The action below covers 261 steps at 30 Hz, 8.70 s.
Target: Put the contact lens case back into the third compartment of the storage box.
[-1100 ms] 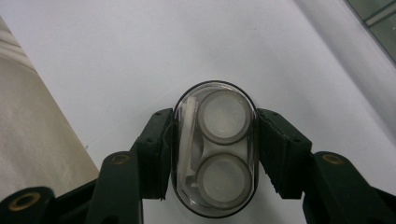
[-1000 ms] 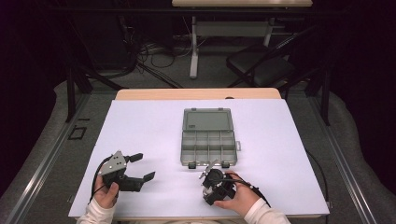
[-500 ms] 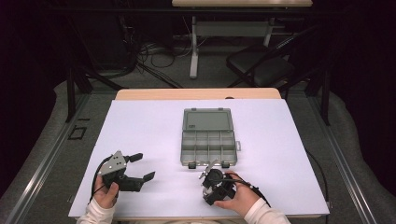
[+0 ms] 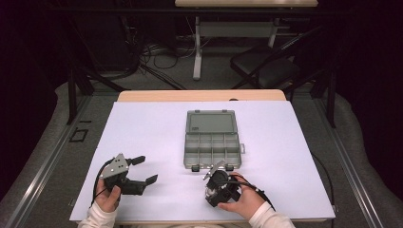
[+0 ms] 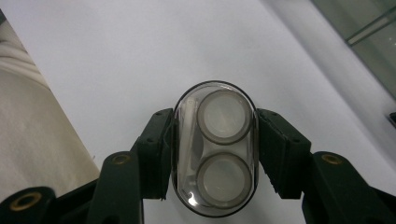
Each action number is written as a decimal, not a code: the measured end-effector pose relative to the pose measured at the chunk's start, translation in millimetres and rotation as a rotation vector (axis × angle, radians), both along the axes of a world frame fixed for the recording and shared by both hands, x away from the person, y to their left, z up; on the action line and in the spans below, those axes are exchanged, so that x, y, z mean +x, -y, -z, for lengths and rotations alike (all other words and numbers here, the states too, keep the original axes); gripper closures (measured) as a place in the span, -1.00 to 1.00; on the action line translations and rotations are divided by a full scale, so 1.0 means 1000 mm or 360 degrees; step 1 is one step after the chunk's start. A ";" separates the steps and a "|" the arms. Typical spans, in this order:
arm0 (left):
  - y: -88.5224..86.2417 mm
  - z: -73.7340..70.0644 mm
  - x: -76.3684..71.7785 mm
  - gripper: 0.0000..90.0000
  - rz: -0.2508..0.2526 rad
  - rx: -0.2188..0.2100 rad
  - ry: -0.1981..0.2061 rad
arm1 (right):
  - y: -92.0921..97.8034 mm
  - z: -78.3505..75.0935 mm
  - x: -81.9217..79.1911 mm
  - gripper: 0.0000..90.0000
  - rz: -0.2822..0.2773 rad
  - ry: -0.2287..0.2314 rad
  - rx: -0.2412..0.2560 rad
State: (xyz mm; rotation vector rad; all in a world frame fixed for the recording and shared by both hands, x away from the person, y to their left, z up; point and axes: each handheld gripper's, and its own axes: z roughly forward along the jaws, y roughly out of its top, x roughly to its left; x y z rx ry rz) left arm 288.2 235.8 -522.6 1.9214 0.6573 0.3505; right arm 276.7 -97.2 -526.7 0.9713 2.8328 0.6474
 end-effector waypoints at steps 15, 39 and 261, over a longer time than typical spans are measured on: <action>0.000 0.000 0.000 -0.65 -0.0003 0.0000 0.0001 | 0.006 -0.010 0.000 0.08 0.0037 0.0132 0.0153; 0.000 0.000 0.001 -0.65 -0.0006 0.0003 -0.0002 | 0.018 -0.025 0.004 0.08 0.0105 0.0272 0.0399; 0.004 0.001 0.006 -0.64 -0.0021 -0.0002 -0.0027 | 0.047 -0.046 0.115 -0.64 0.0503 0.0391 0.0477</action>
